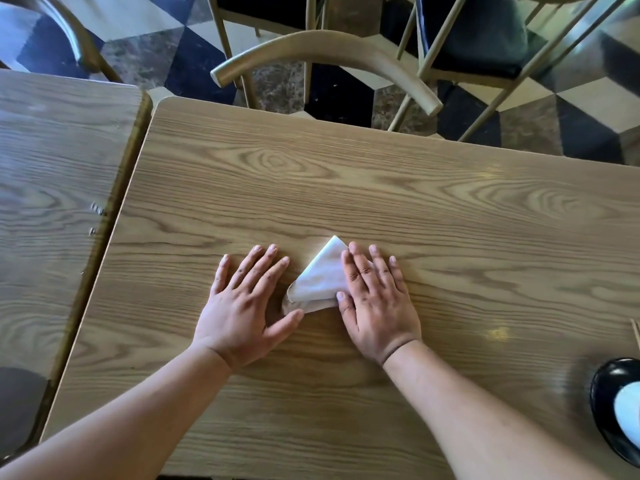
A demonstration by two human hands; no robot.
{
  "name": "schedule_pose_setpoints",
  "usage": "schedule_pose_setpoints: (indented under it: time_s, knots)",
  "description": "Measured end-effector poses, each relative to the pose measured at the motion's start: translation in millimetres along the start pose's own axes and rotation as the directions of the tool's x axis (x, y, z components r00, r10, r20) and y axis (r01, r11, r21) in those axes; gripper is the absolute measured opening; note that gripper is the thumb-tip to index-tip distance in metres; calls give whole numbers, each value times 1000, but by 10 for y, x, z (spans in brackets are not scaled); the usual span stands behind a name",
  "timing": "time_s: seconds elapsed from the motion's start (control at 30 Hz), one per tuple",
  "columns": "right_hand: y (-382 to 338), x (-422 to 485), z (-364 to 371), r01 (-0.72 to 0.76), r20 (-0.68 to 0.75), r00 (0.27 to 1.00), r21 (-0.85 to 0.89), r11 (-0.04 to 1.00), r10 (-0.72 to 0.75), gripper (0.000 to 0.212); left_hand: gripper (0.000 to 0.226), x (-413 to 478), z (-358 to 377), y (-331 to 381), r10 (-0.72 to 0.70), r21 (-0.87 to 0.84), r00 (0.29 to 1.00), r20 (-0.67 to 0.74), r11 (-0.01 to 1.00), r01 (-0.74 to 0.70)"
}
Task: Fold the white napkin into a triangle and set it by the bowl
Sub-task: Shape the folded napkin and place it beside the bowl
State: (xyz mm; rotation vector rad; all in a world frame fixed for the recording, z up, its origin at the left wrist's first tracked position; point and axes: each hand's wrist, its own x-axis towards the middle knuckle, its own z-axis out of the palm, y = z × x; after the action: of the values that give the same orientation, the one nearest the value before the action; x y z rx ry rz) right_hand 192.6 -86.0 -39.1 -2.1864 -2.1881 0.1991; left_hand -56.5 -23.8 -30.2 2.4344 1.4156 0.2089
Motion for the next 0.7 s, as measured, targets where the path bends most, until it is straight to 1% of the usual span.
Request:
schedule_pose_setpoints:
  time_s: [0.07, 0.1, 0.13, 0.2, 0.27, 0.33, 0.4, 0.5, 0.57, 0.7]
  knots:
    - [3, 11, -11, -2, 11, 1000, 19, 1000, 2, 68, 84, 90, -40, 156, -24, -88, 998, -60, 996, 19]
    - [8, 8, -15, 0, 12, 1000, 30, 1000, 0, 68, 82, 176, -57, 296, 11, -94, 996, -91, 995, -20]
    - [20, 0, -14, 6, 9, 1000, 34, 999, -6, 67, 80, 287, -51, 463, 77, -86, 991, -110, 993, -86]
    - [41, -12, -2, 38, 11, 999, -2, 999, -38, 67, 78, 527, 24, 780, 213, -62, 974, -78, 974, -218]
    - [42, -6, 34, 65, 62, 996, -61, 996, -62, 71, 77, 690, 136, 926, 263, -27, 965, 15, 964, -263]
    - [61, 22, 71, 39, 77, 996, -39, 998, -36, 77, 77, 710, 247, 870, 215, 16, 974, 76, 976, -217]
    - [78, 26, 69, 28, 62, 998, -5, 1000, -28, 79, 75, 588, 292, 695, 158, 51, 985, 74, 986, -161]
    - [63, -1, 7, 36, 11, 999, 44, 998, -36, 72, 70, 397, 260, 459, 125, 49, 991, 41, 991, -127]
    - [51, 9, -33, 28, -9, 1000, 83, 996, -27, 69, 71, 382, 240, 422, 117, 57, 991, 61, 991, -120]
    - [68, 8, -3, 28, 4, 1000, 109, 994, -29, 69, 70, 417, 225, 472, 93, 77, 991, 96, 992, -100]
